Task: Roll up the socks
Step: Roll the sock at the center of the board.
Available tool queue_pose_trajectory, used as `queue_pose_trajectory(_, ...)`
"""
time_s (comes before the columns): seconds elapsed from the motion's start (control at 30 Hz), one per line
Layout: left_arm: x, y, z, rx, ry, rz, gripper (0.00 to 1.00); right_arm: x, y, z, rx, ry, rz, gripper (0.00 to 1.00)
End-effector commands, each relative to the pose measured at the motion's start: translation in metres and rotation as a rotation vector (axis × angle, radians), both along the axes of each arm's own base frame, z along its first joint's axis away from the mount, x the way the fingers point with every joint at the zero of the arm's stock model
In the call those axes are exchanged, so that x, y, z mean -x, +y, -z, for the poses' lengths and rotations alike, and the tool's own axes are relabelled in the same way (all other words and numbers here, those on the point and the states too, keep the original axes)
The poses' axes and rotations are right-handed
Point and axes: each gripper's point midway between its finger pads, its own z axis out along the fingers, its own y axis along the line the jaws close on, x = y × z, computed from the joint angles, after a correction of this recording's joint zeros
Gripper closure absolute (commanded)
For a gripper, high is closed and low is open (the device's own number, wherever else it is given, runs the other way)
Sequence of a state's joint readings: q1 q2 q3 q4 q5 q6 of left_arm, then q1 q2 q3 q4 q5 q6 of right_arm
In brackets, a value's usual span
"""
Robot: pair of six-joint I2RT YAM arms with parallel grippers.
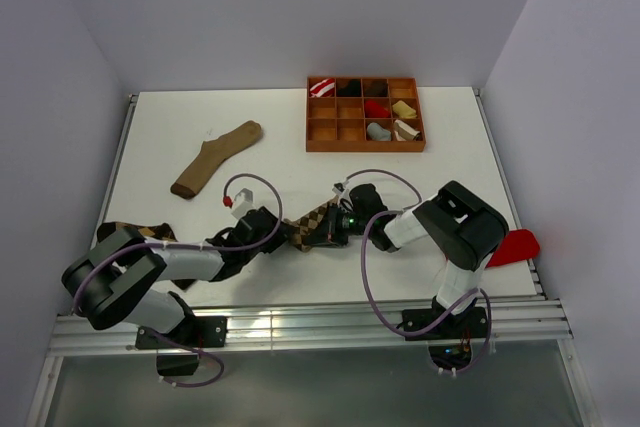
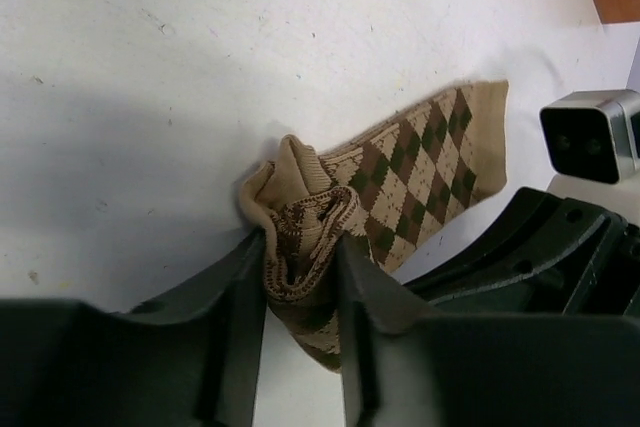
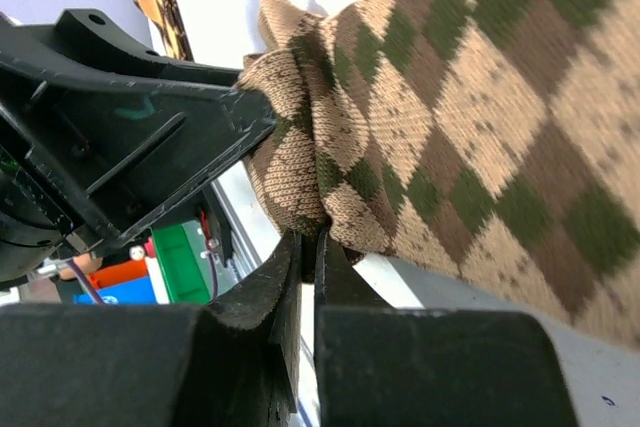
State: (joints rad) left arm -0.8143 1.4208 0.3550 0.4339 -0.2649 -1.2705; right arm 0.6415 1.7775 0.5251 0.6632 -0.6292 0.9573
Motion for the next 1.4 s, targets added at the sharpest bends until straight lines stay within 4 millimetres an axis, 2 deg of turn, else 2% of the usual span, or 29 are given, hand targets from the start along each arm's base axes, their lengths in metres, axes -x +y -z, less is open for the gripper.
queue_pose_trajectory(0.0,0.014,0.019,0.034,-0.13,0.103,-0.014,0.69,0.006,-0.015,0.033,0.132,0.013,0.0,0.95)
queue_pose_trajectory(0.1,0.018,0.022,0.038,-0.191,0.163,-0.009,0.82,0.002,-0.015,0.027,0.147,-0.049,-0.014,0.91)
queue_pose_trajectory(0.17,0.02,0.023,0.039,-0.241,0.187,-0.003,0.93,-0.003,-0.016,0.018,0.163,-0.107,-0.004,0.8)
queue_pose_trajectory(0.2,0.015,0.019,0.031,-0.253,0.188,-0.002,0.95,-0.003,-0.016,0.016,0.176,-0.147,-0.016,0.77)
queue_pose_trajectory(0.23,0.023,0.028,0.038,-0.317,0.234,-0.002,0.99,-0.006,-0.015,0.005,0.17,-0.194,-0.011,0.7)
queue_pose_trajectory(0.27,0.025,0.03,0.038,-0.355,0.243,0.005,0.99,-0.01,-0.02,0.006,0.207,-0.227,0.017,0.66)
queue_pose_trajectory(0.3,0.019,0.025,0.029,-0.36,0.238,0.006,0.99,-0.009,-0.021,0.002,0.224,-0.275,0.006,0.61)
queue_pose_trajectory(0.33,0.025,0.033,0.033,-0.422,0.267,0.016,0.99,-0.016,-0.026,-0.007,0.246,-0.331,0.045,0.59)
queue_pose_trajectory(0.37,0.019,0.026,0.024,-0.421,0.257,0.024,1.0,-0.019,-0.029,-0.01,0.27,-0.381,0.05,0.54)
queue_pose_trajectory(0.4,0.019,0.026,0.022,-0.437,0.261,0.031,0.99,-0.021,-0.029,-0.024,0.27,-0.445,0.07,0.53)
queue_pose_trajectory(0.43,0.023,0.031,0.024,-0.477,0.289,0.04,0.99,-0.02,-0.034,-0.026,0.294,-0.473,0.08,0.51)
queue_pose_trajectory(0.47,0.018,0.024,0.016,-0.481,0.278,0.051,0.99,-0.028,-0.041,-0.029,0.342,-0.538,0.125,0.5)
queue_pose_trajectory(0.5,0.019,0.023,0.017,-0.498,0.289,0.065,0.99,-0.03,-0.042,-0.044,0.333,-0.59,0.148,0.49)
queue_pose_trajectory(0.53,0.018,0.021,0.017,-0.506,0.295,0.078,0.99,-0.023,-0.041,-0.045,0.344,-0.624,0.138,0.49)
queue_pose_trajectory(0.57,0.016,0.018,0.012,-0.522,0.3,0.096,0.99,-0.032,-0.049,-0.049,0.394,-0.69,0.189,0.48)
queue_pose_trajectory(0.6,0.017,0.015,0.014,-0.531,0.317,0.117,0.99,-0.032,-0.049,-0.061,0.388,-0.742,0.209,0.46)
queue_pose_trajectory(0.63,0.017,0.013,0.014,-0.54,0.325,0.131,0.98,-0.022,-0.045,-0.061,0.395,-0.779,0.188,0.46)
queue_pose_trajectory(0.67,0.014,0.009,0.009,-0.555,0.329,0.148,0.98,-0.021,-0.044,-0.067,0.403,-0.831,0.184,0.45)
queue_pose_trajectory(0.7,0.015,0.008,0.013,-0.572,0.349,0.161,0.98,-0.023,-0.048,-0.074,0.429,-0.874,0.224,0.43)
queue_pose_trajectory(0.73,0.015,0.007,0.014,-0.586,0.359,0.171,0.98,-0.02,-0.048,-0.074,0.443,-0.9,0.22,0.42)
queue_pose_trajectory(0.77,0.012,0.004,0.009,-0.597,0.362,0.187,0.98,-0.011,-0.04,-0.077,0.438,-0.946,0.19,0.41)
queue_pose_trajectory(0.97,0.009,-0.01,0.011,-0.624,0.411,0.251,0.97,0.0,-0.027,-0.078,0.534,-1.057,0.173,0.39)
queue_pose_trajectory(1.0,0.01,-0.009,0.014,-0.636,0.425,0.257,0.96,0.002,-0.023,-0.071,0.559,-1.065,0.147,0.39)
queue_pose_trajectory(1.03,0.011,-0.012,0.014,-0.63,0.431,0.266,0.96,-0.002,-0.019,-0.077,0.582,-1.079,0.163,0.39)
queue_pose_trajectory(1.07,0.01,-0.014,0.014,-0.627,0.431,0.27,0.96,0.002,-0.014,-0.069,0.614,-1.095,0.128,0.39)
queue_pose_trajectory(1.23,0.01,-0.02,0.015,-0.612,0.441,0.282,0.96,0.003,0.005,-0.067,0.665,-1.137,0.103,0.39)
queue_pose_trajectory(1.37,0.011,-0.021,0.017,-0.611,0.448,0.286,0.96,-0.002,0.012,-0.06,0.732,-1.146,0.104,0.39)
